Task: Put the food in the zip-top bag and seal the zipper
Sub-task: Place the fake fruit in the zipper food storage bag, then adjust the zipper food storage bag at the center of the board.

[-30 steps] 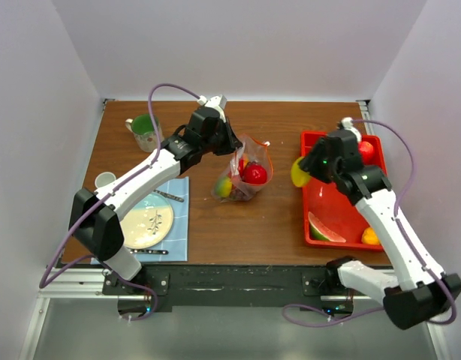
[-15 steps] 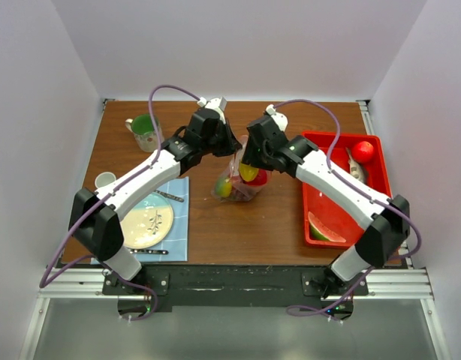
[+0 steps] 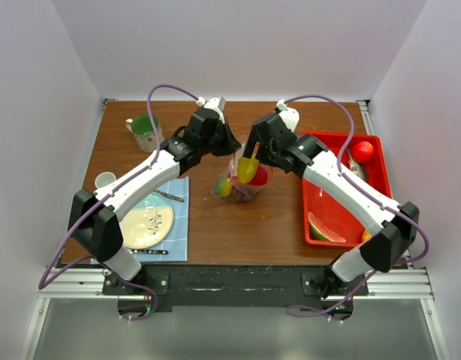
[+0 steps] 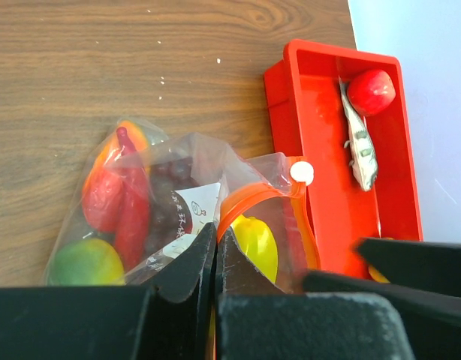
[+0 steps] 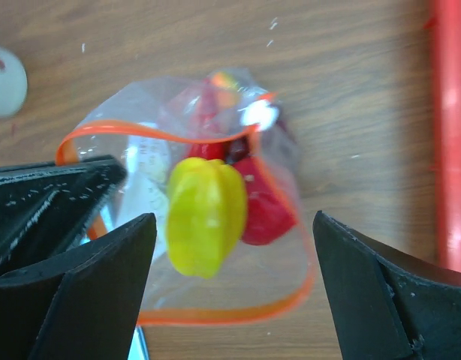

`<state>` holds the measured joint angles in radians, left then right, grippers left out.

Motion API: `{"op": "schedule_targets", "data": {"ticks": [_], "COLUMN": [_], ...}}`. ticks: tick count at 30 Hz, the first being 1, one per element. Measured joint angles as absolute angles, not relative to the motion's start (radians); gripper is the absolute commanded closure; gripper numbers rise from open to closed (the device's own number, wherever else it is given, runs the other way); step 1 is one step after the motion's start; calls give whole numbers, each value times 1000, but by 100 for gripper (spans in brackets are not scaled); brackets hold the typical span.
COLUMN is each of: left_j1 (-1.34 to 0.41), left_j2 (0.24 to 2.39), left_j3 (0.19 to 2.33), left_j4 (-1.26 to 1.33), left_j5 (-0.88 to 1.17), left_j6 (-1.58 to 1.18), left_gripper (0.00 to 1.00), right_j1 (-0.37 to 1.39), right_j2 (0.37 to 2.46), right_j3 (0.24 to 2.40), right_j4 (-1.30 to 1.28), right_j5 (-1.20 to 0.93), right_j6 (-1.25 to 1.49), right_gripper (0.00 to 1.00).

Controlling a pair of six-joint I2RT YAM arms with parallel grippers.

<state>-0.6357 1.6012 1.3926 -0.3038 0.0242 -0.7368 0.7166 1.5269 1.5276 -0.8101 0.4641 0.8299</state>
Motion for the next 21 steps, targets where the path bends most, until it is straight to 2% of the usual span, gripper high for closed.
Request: {"op": "schedule_targets", "data": {"ticks": [4, 8, 11, 16, 19, 20, 21], "left_j1": [-635, -635, -635, -635, -635, -635, -635], "left_j2": [1588, 1586, 1586, 1586, 1586, 1586, 1586], "left_j3": [1386, 1393, 1393, 1393, 1393, 1393, 1393], "left_j4": [-311, -334, -337, -340, -345, -347, -349], "left_j5": [9, -9, -13, -13, -14, -15, -15], "left_j6": [-728, -708, -694, -687, -686, -686, -685], "left_gripper": [100, 100, 100, 100, 100, 100, 100], "right_j1": [685, 607, 600, 702, 719, 719, 719], "right_j2": [1405, 1251, 1204, 1261, 1285, 1287, 1290], "right_j3": [1483, 1331, 1241, 1172, 1133, 1122, 1115], "right_j4": [-842, -820, -803, -745, -714, -705, -696], "right_j5": [516, 496, 474, 437, 425, 424, 424], "right_j6": [830, 812, 807, 816, 824, 827, 830], "right_gripper": [21, 30, 30, 30, 44, 64, 78]}}
